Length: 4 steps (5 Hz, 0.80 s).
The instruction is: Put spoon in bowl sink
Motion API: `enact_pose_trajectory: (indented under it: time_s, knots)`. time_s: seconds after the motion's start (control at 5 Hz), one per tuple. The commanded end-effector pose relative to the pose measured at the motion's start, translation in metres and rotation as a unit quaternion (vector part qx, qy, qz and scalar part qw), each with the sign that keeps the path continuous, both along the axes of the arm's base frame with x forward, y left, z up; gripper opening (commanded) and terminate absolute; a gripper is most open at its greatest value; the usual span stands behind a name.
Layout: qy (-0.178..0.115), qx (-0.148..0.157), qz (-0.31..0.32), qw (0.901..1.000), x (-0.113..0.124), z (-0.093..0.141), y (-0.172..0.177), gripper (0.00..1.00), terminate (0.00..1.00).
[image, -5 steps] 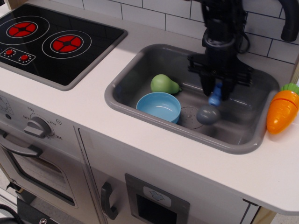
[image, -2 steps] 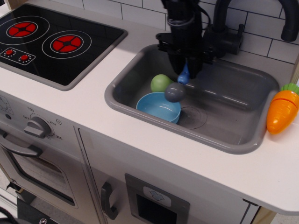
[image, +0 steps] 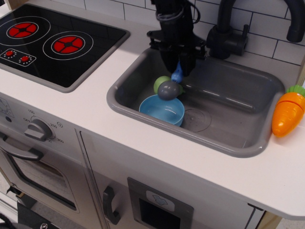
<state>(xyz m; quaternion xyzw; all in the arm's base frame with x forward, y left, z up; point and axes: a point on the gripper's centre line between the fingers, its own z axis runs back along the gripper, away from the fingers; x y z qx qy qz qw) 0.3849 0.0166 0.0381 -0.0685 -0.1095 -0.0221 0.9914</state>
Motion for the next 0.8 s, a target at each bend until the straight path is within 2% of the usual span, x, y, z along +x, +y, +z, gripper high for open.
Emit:
enact_pose_trajectory:
  time_s: [0.0,0.2,0.4,0.6]
  knots:
    - [-0.054,0.012,-0.021,0.9983,-0.0129,0.031,0.0074,0.0,0.0]
    - [-0.058,0.019,-0.009,0.9981,-0.0107,0.0302,0.0065,0.0,0.0]
    - [-0.059,0.029,-0.011,0.9978,-0.0153,0.0245,0.0062,1.0,0.0]
    - [-0.06,0.031,-0.013,0.9976,-0.0192,0.024,0.0053,1.0,0.0]
